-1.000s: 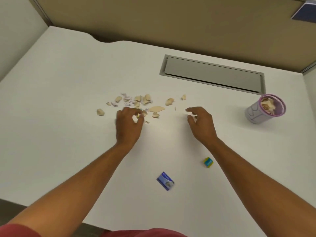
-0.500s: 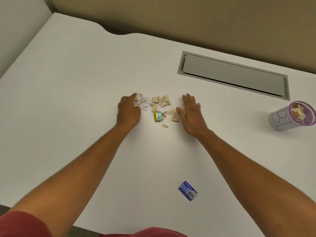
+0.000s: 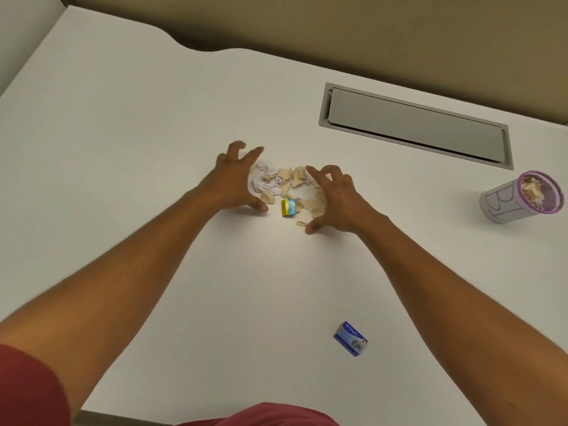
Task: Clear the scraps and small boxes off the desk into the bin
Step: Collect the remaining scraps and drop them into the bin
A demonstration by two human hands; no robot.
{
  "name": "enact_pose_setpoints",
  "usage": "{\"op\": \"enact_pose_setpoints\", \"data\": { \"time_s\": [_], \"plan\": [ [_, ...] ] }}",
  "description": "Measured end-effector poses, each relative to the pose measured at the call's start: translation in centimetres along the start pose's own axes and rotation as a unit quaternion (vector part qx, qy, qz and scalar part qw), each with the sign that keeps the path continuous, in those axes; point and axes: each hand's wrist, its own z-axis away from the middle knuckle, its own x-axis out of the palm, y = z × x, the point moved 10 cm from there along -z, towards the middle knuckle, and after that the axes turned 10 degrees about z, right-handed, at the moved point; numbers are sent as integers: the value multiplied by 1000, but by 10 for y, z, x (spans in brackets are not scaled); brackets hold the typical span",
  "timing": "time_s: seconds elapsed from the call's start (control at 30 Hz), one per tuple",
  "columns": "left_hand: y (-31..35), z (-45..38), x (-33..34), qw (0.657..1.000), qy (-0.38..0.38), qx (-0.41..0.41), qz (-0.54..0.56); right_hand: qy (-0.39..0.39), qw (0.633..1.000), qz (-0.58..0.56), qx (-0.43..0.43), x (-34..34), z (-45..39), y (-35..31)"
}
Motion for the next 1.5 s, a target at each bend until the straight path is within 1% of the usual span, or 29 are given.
{"op": "enact_pose_setpoints", "data": {
  "time_s": [0.07,0.13,0.2,0.27,0.3,0.33,0.4,0.47,0.57,0.67,0.73,0.9,0.97,1.03,1.07,1.1,1.13,1.17,1.2,1.27,1.3,1.37,1.43,1.5],
  "plan": [
    [8,-9,9,1000,-23,9,-6,-13,999,-49,9,2,-10,-5],
    [17,-15,17,999,-31,32,26,-5,997,-78,2,-1,-18,-13],
    [25,-19,21,996,-32,55,64,17,997,-72,-6,-10,-23,-20],
    [26,-19,18,994,-22,63,87,51,998,-34,-17,-21,-25,-23],
    [25,-18,12,994,-7,70,78,64,998,0,-28,-25,-24,-25],
    [24,-16,5,996,11,77,44,68,996,38,-42,-27,-23,-28],
    [22,-10,-2,995,34,80,-58,52,992,96,-66,-19,-23,-33],
    [19,-6,4,991,18,66,-111,31,987,130,-88,-8,-23,-39],
    [26,-3,20,991,-5,78,-113,51,979,157,-116,1,-23,-52],
    [39,0,27,993,9,100,-65,96,978,142,-121,3,-17,-60],
    [42,3,29,994,29,101,-40,118,976,134,-122,7,-13,-62],
    [45,15,36,993,62,98,-8,148,977,129,-83,12,-6,-47],
    [41,18,34,992,84,86,24,158,983,79,-53,10,-2,-37],
    [34,21,29,989,108,70,76,164,985,-50,14,4,5,-19],
    [29,22,27,985,116,53,119,166,976,-132,49,0,11,-10],
    [24,23,25,978,122,32,165,170,959,-211,80,-2,16,0],
    [20,24,25,969,126,6,214,172,935,-290,107,-2,22,10],
    [15,24,28,953,123,-23,275,164,903,-373,132,2,27,19],
    [12,24,33,928,113,-51,353,146,862,-461,148,7,31,25],
    [17,27,45,853,89,-87,507,105,778,-600,158,15,40,30],
    [23,29,48,821,80,-95,558,92,747,-639,158,16,44,32],
    [40,32,54,780,64,-105,613,83,700,-693,155,14,54,42],
    [63,34,61,759,46,-107,640,78,669,-724,149,9,66,54],
    [90,33,68,750,29,-104,653,82,653,-738,147,3,81,71]
  ]
}}
